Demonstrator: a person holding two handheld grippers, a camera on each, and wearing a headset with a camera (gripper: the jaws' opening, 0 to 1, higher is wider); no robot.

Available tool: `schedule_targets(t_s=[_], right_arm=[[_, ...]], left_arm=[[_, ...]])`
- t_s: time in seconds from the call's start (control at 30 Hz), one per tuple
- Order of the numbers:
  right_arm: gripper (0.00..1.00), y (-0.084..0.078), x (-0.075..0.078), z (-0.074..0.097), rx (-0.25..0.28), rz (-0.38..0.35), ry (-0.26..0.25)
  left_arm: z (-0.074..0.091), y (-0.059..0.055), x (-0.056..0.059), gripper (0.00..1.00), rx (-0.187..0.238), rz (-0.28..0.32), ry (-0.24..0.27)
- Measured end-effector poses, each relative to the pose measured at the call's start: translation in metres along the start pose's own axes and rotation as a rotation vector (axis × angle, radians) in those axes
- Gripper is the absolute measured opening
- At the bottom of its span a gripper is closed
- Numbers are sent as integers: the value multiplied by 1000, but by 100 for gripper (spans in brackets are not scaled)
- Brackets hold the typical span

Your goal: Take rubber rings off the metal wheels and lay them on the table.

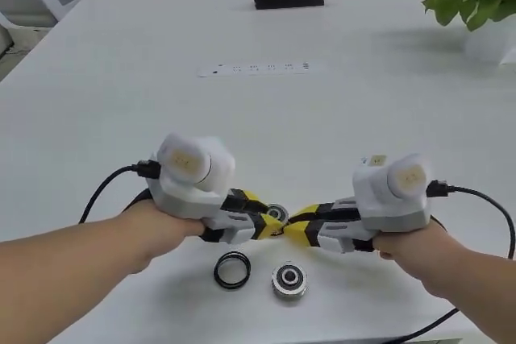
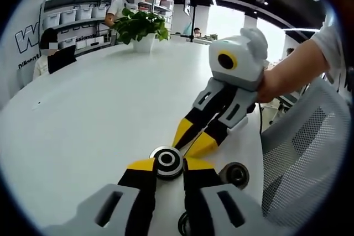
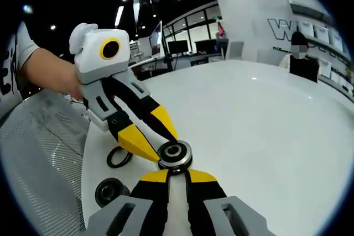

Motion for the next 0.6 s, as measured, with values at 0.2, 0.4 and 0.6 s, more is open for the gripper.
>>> schedule_targets(t_s=[0.2,0.4,0.6], right_arm=[[8,0,0,0,-1,4,-1],[8,0,0,0,2,5,-3],[8,0,0,0,0,5,-2]], left_arm=[[-1,0,-2,9,-8,-48,19],[-2,1,-1,8,-16,-104,29],[-3,1,-2,7,-16,-118,35]])
Point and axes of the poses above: the centre of the closed fingertips' face, and the gripper's own axes: z roughly backward along the fingers, x roughly to its right, y roughly out of its top, the point moved 1 cm from there along z, roughly backward along the fingers, and after that the axes turned 5 degrees about -z, right-handed, at the moved point
